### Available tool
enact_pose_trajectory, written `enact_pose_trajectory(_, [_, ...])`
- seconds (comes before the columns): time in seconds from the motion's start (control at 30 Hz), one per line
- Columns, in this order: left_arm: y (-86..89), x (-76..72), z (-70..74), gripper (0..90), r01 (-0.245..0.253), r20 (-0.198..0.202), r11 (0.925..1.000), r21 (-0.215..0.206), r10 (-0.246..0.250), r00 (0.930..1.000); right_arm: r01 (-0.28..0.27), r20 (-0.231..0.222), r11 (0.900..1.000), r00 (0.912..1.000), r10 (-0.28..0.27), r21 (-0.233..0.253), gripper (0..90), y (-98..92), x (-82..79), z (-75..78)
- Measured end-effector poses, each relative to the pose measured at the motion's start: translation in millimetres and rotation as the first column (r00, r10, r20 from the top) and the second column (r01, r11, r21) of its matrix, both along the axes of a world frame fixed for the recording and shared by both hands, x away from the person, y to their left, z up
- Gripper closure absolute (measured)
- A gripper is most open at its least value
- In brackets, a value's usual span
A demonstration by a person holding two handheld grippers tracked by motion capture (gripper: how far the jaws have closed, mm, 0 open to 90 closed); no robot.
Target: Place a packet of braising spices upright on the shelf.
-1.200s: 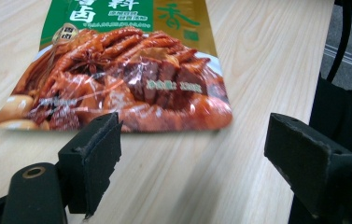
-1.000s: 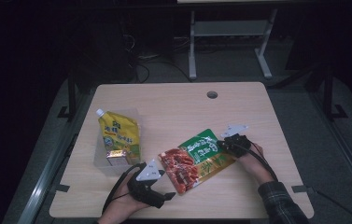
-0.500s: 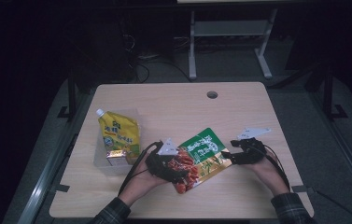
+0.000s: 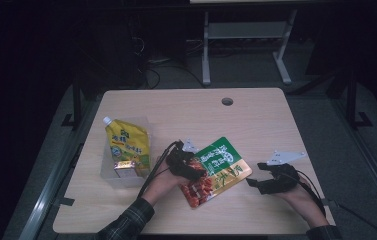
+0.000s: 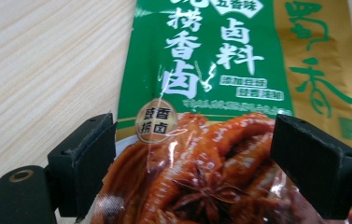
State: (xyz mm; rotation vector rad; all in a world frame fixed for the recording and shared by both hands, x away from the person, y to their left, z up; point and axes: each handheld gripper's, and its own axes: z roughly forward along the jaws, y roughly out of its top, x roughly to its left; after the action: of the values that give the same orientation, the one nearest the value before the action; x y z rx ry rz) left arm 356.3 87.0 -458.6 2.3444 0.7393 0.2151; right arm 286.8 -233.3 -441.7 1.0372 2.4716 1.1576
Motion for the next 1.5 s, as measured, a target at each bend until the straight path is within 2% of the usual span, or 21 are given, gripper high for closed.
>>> enact_pose_trajectory(0.07, [0.5,2.7,-3.6,13.8,0.0,-0.024,1.0,-0.003,-0.001,0.9997,-0.004,0.002,1.0,1.0,0.004,0.005,25.1,1.1,0.1,1.1])
enact_pose_trajectory(0.1, [0.9,3.8,-5.8,13.6,-0.005,-0.038,0.9998,-0.02,0.005,0.9993,-0.009,0.003,1.0,1.0,0.009,0.005,25.1,1.7,0.1,1.5])
enact_pose_trajectory(0.27, [5.3,4.6,-8.5,13.6,0.003,-0.029,0.9992,-0.039,-0.004,0.9996,-0.023,0.001,1.0,0.9997,0.023,0.008,24.6,4.3,-0.2,2.2])
enact_pose_trajectory(0.63, [3.7,4.3,-8.3,15.5,-0.029,-0.024,0.9993,-0.023,0.028,0.9993,-0.027,0.003,1.0,0.9996,0.027,0.007,24.2,5.2,-0.1,2.3])
enact_pose_trajectory(0.77, [-0.6,-1.6,-4.4,28.8,-0.008,-0.01,0.9998,0.017,0.008,0.9999,-0.031,0.002,0.999,0.9995,0.031,0.01,24.2,6.2,-0.3,3.0])
enact_pose_trajectory(0.87, [-5.8,-6.9,-2.8,44.6,0.01,0.015,0.9993,0.037,-0.011,0.9998,-0.032,0.003,0.999,0.9995,0.032,0.01,24.2,7.0,-0.8,3.8])
enact_pose_trajectory(0.93, [-8.4,-8.1,-1.5,54.9,-0.007,0.013,0.9992,0.039,0.006,0.9999,-0.032,0.006,0.999,0.9995,0.032,0.014,24.2,7.5,-0.9,4.2])
enact_pose_trajectory(1.0, [-7.7,-6.6,0.4,66.6,-0.004,0.003,0.9986,0.052,0.004,1.0,-0.034,0.009,0.999,0.9994,0.034,0.013,24.2,7.6,-1.0,4.5])
enact_pose_trajectory(1.07, [-7.1,-6.2,0.3,77.1,-0.001,0.01,0.9986,0.054,0.001,1.0,-0.032,0.009,0.999,0.9994,0.032,0.014,24.2,7.5,-1.2,4.6])
enact_pose_trajectory(1.2, [-8.2,-8.0,-0.1,86.1,0.002,0.028,0.9985,0.055,-0.003,0.9996,-0.026,0.002,1.0,0.9997,0.026,0.014,24.2,7.1,-1.0,4.5])
enact_pose_trajectory(1.3, [-7.6,-8.5,0.0,88.4,-0.002,0.026,0.999,0.044,0.001,0.9997,-0.024,0.007,1.0,0.9997,0.024,0.011,23.9,6.2,-1.2,4.3])
enact_pose_trajectory(1.5, [1.1,-10.1,4.4,89.6,-0.04,0.018,0.9984,-0.041,0.041,0.999,0.007,0.001,1.0,1.0,-0.007,0.023,22.5,1.0,-3.0,4.9])
